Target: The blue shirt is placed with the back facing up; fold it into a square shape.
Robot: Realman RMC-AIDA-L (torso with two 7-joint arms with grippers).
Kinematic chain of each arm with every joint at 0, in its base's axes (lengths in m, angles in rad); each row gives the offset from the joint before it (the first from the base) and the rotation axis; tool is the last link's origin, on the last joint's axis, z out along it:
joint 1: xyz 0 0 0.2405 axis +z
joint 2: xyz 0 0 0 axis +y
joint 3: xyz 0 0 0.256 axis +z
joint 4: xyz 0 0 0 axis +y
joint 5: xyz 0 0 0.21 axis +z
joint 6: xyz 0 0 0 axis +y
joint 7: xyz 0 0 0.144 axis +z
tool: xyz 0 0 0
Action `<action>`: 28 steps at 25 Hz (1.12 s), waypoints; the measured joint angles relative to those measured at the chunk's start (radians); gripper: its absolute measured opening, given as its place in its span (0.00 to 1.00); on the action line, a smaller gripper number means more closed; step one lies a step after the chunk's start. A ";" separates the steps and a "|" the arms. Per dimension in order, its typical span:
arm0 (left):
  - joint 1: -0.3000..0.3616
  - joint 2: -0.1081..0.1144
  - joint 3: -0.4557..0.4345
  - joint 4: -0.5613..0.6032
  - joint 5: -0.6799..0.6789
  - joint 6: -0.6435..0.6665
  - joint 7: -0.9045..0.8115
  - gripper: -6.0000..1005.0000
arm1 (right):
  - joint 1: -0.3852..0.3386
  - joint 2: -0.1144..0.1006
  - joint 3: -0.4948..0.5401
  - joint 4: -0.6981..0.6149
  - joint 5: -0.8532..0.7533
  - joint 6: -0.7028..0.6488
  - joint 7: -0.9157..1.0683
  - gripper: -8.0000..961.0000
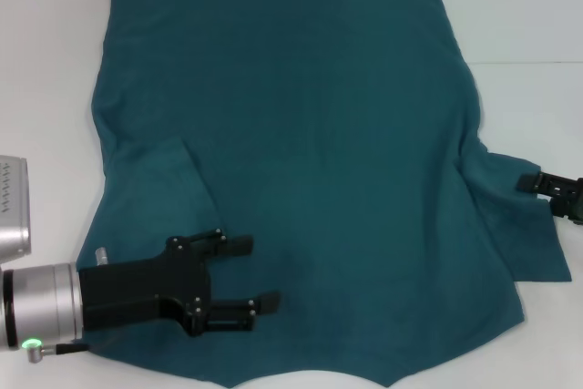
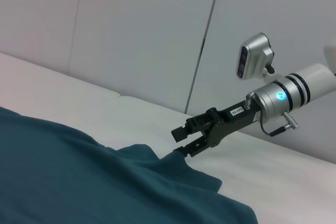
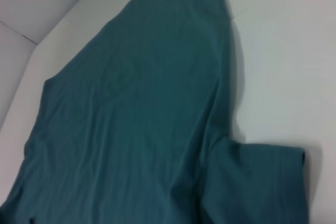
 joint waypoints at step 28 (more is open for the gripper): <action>-0.008 0.000 0.000 -0.001 -0.009 -0.011 -0.004 0.88 | -0.016 -0.012 -0.014 0.030 -0.007 -0.049 -0.025 0.86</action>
